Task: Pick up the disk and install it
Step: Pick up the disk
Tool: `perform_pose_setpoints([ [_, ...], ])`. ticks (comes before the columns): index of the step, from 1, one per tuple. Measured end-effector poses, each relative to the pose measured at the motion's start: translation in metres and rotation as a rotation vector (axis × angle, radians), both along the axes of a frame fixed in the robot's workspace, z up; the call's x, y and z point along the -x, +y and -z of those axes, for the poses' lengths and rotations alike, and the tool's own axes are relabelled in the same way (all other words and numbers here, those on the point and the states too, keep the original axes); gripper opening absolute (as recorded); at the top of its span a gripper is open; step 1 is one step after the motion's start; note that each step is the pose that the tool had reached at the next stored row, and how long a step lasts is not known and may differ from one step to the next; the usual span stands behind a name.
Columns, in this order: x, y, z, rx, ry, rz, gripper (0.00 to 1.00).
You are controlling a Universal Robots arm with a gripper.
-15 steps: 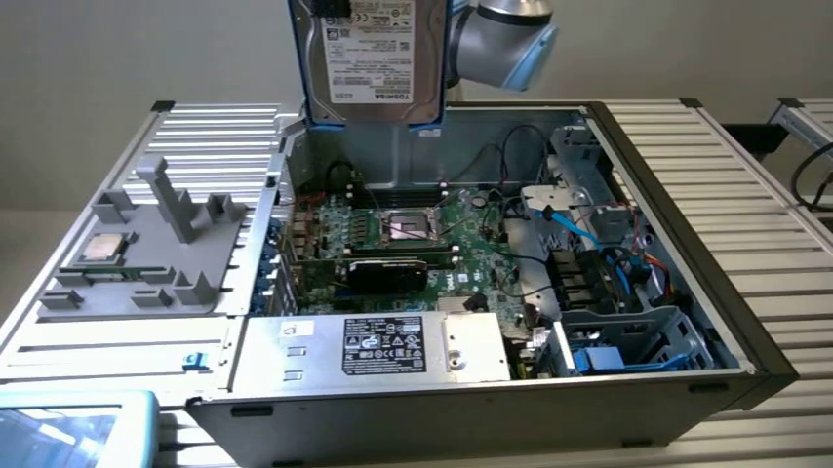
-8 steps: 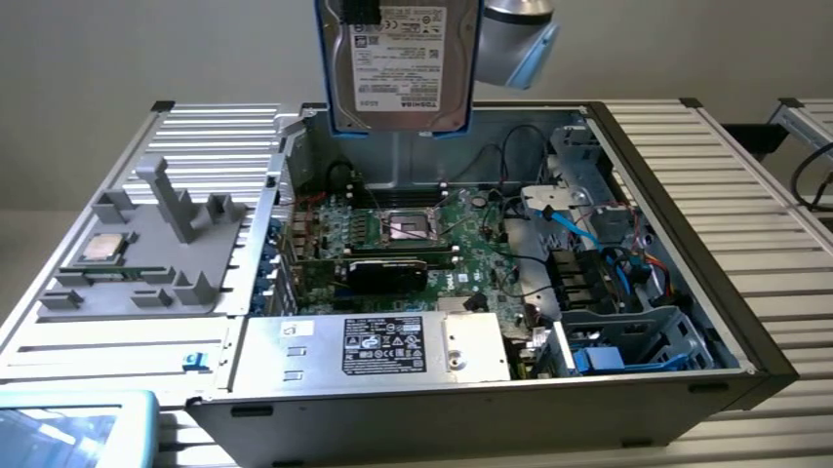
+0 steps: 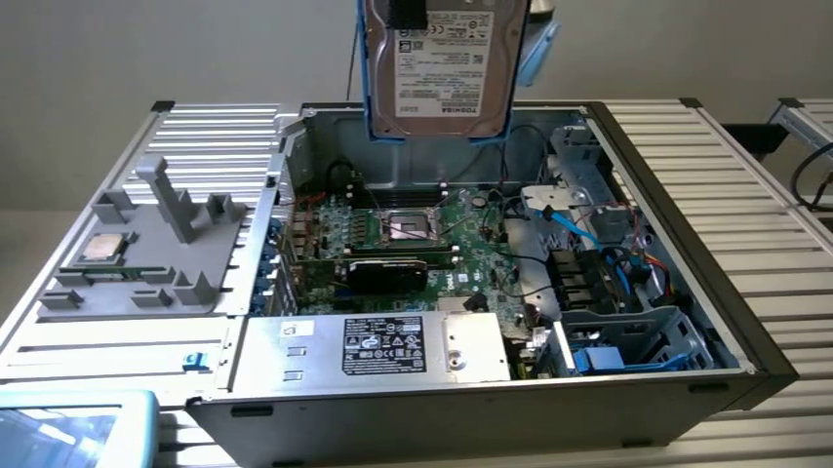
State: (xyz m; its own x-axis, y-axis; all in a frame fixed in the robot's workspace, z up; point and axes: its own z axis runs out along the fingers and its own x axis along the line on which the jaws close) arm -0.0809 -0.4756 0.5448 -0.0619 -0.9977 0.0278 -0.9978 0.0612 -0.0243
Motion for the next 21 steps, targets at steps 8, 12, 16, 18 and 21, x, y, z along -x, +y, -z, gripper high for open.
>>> perform_pose_setpoints([
  [8,-0.032,-0.0041,0.0000,0.0104,-0.0001,0.000,0.37],
  [12,-0.038,-0.0041,0.0000,0.0132,0.0000,0.000,0.37],
  [16,-0.039,-0.0040,0.0000,0.0132,0.0005,0.000,0.37],
  [18,-0.045,-0.0040,0.0000,0.0133,0.0008,0.000,0.37],
  [21,-0.059,-0.0044,0.0000,0.0133,0.0009,0.000,0.37],
])
